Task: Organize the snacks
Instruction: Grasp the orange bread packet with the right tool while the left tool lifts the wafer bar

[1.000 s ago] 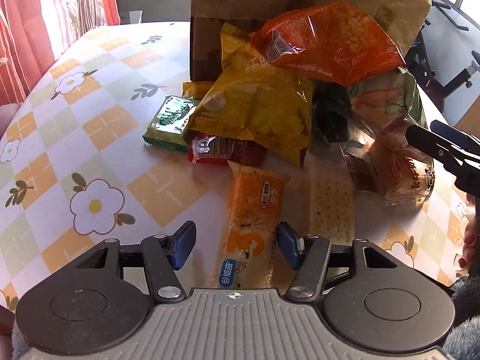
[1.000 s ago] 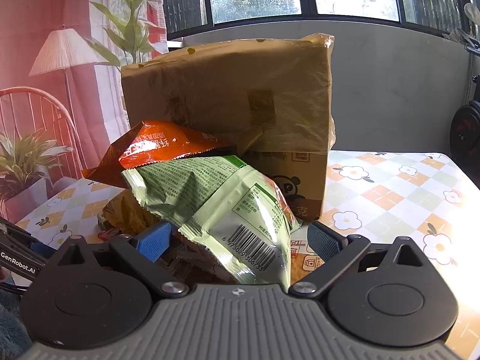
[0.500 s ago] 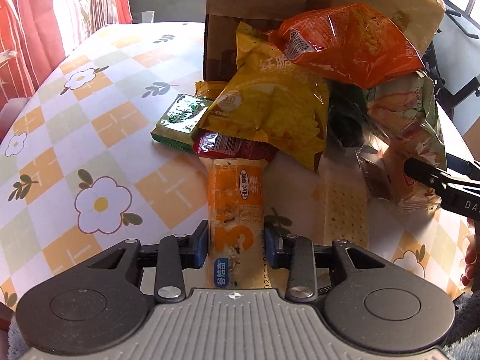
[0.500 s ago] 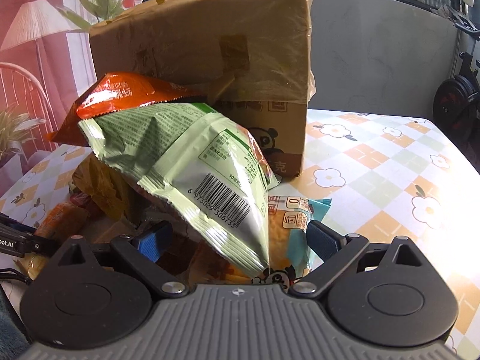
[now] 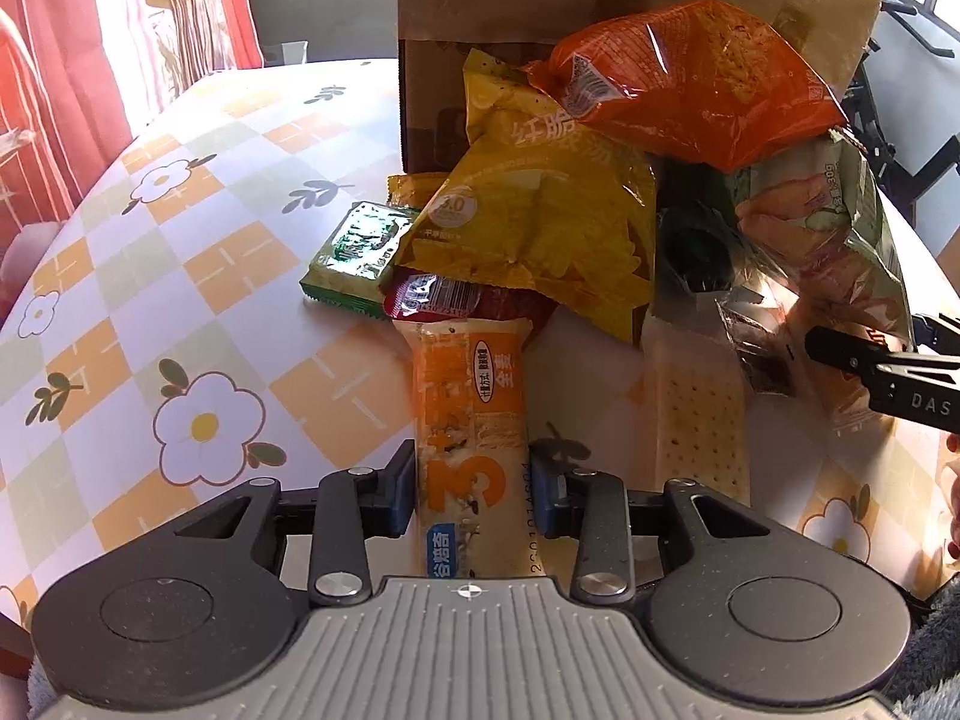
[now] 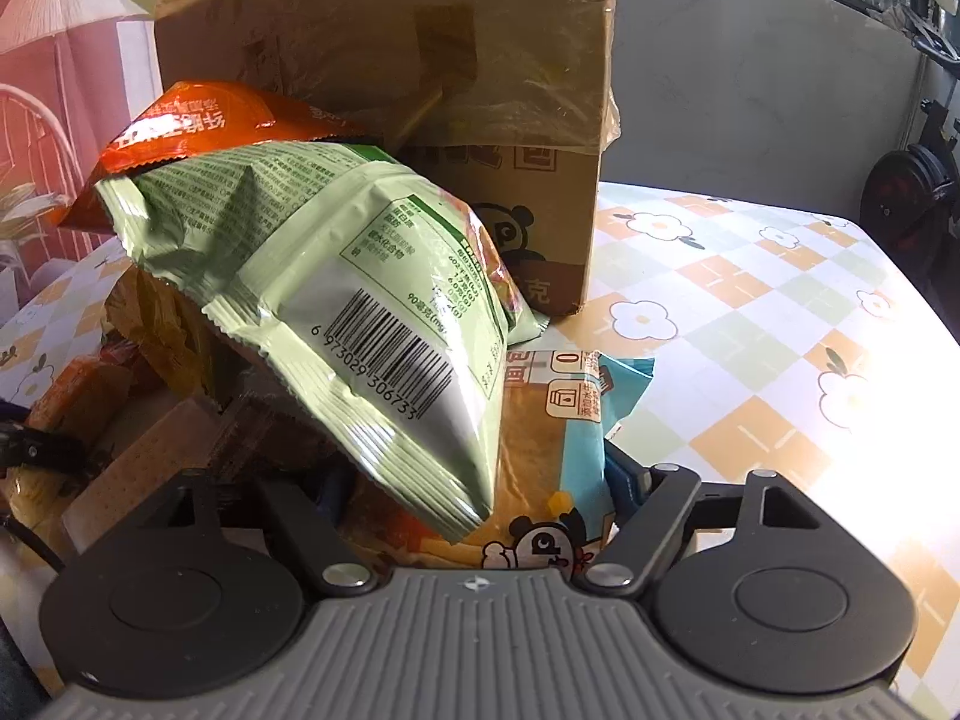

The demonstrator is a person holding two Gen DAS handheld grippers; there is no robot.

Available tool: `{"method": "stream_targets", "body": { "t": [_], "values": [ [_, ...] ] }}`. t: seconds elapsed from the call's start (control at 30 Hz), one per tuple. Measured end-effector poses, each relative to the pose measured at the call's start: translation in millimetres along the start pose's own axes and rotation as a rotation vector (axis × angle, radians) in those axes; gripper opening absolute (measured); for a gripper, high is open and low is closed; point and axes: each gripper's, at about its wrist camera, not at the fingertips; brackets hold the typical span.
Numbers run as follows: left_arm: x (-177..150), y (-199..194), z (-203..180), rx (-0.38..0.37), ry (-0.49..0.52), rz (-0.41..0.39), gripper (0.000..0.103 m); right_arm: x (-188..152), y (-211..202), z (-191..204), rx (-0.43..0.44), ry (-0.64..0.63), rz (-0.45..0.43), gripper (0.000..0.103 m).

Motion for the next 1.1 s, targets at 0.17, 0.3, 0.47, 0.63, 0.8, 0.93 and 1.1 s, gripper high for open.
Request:
{"method": "stream_targets", "body": {
  "t": [0.17,0.3,0.47,0.63,0.8,0.93,1.1],
  "values": [
    [4,-1,9,-0.017,-0.066,0.002,0.038,-2,-9,-16,-0.064,-0.079,0.047,0.076],
    [4,0,8,-0.011,-0.061,0.002,0.038,-12,-7,-50,-0.126,0.071,0.036,0.076],
    [5,-3,13,-0.002,-0.09,0.001,0.038,-5,-9,-46,-0.114,0.074,0.038,0.075],
    [8,-22,15,-0.033,-0.105,-0.071,0.037,-3,-14,-51,-0.118,0.086,0.042,0.075],
    [13,-29,22,-0.022,-0.145,-0.107,0.038,-15,-22,-70,-0.103,0.173,0.069,0.075],
    [12,-30,21,-0.028,-0.149,-0.111,0.038,-21,-33,-65,-0.13,0.117,0.089,0.075],
    [12,-35,23,-0.047,-0.156,-0.13,0.038,-26,-35,-69,-0.158,0.046,0.097,0.075]
  ]
}}
Point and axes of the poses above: each gripper's, at about its wrist camera, not at the fingertips, and y roughly the way its jaws point, z to its left, x to its top, and after that the axes turned 14 degrees about -y, right-handed
